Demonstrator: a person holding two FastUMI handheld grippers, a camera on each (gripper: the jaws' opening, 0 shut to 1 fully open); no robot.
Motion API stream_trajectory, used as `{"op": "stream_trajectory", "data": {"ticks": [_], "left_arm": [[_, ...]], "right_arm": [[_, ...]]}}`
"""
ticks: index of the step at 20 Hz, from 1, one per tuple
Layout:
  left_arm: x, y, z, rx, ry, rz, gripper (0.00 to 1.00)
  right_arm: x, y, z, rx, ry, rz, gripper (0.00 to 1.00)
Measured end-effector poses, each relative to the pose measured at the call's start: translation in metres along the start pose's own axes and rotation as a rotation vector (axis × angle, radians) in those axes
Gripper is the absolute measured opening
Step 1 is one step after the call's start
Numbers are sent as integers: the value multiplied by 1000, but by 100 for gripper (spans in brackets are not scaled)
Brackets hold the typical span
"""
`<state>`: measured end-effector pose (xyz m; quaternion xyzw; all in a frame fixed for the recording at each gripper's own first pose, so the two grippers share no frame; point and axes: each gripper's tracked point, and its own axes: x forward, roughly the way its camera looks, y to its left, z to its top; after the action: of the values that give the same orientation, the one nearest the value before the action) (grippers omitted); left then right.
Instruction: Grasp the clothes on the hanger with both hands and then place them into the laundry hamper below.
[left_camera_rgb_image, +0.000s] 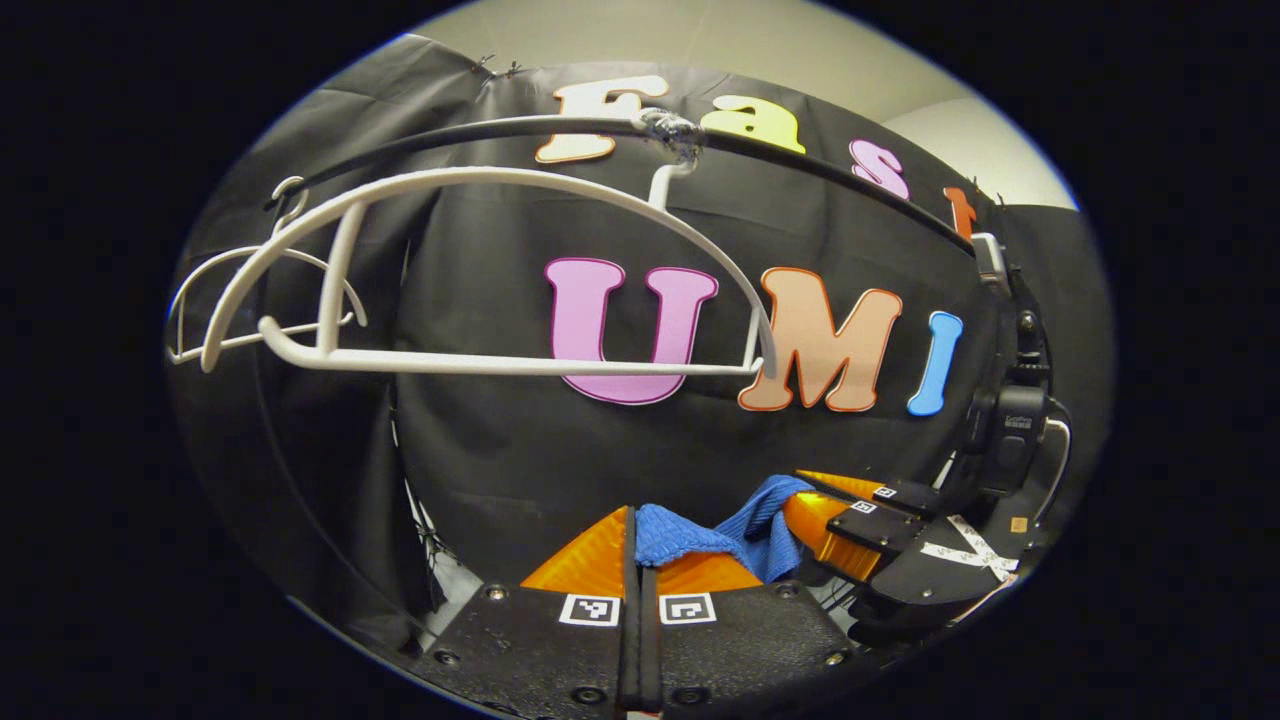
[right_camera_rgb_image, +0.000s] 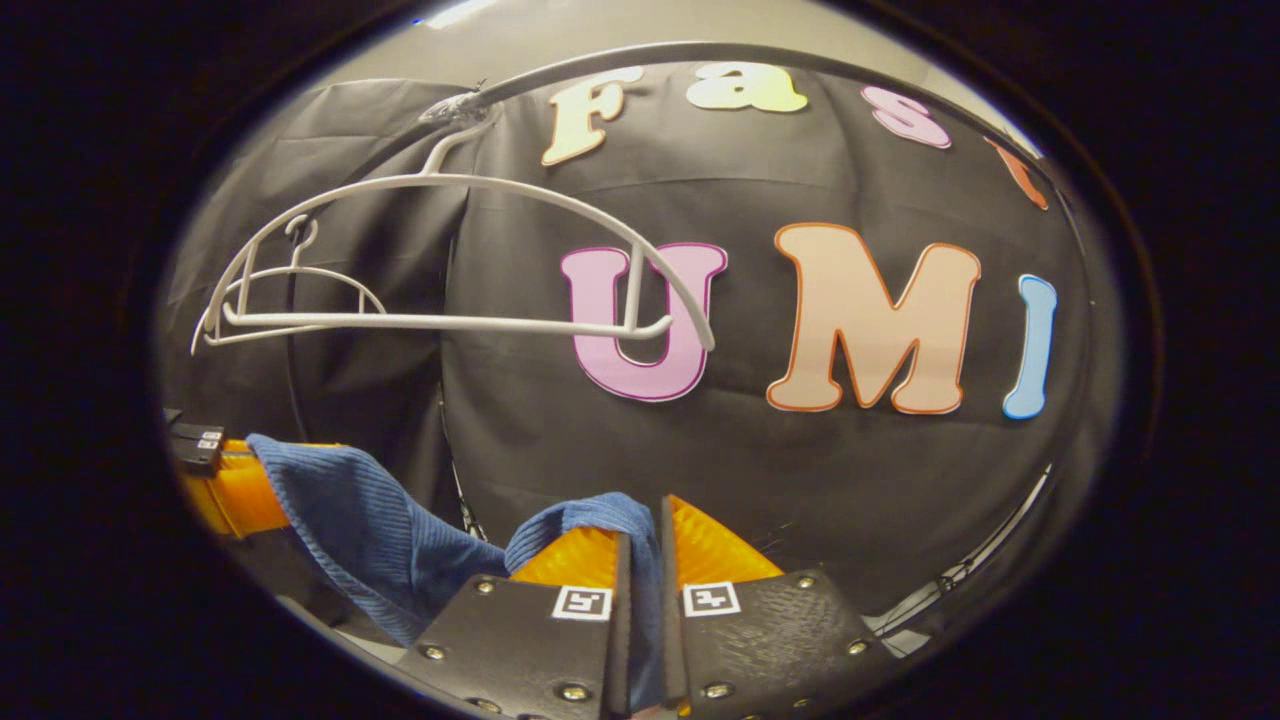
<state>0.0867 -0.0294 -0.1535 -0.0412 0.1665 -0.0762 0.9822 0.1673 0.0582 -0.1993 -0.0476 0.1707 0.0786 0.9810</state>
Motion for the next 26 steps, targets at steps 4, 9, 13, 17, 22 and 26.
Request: {"op": "stream_trajectory", "data": {"ticks": [4,9,13,17,22,26], "left_arm": [[6,2,-29,44,50,-20,0],[10,10,-73,113,135,-5,0],[21,14,-106,138,215,8,1],[34,17,-139,132,330,37,1],[40,22,-174,111,481,63,1],[42,21,-215,104,604,66,1]], "right_arm": [[6,-1,-29,3,55,-7,12],[9,1,-78,7,149,-8,12],[10,6,-118,5,233,9,12],[7,12,-163,1,333,30,12],[-11,17,-221,14,457,38,12],[-10,15,-229,55,477,27,12]]}}
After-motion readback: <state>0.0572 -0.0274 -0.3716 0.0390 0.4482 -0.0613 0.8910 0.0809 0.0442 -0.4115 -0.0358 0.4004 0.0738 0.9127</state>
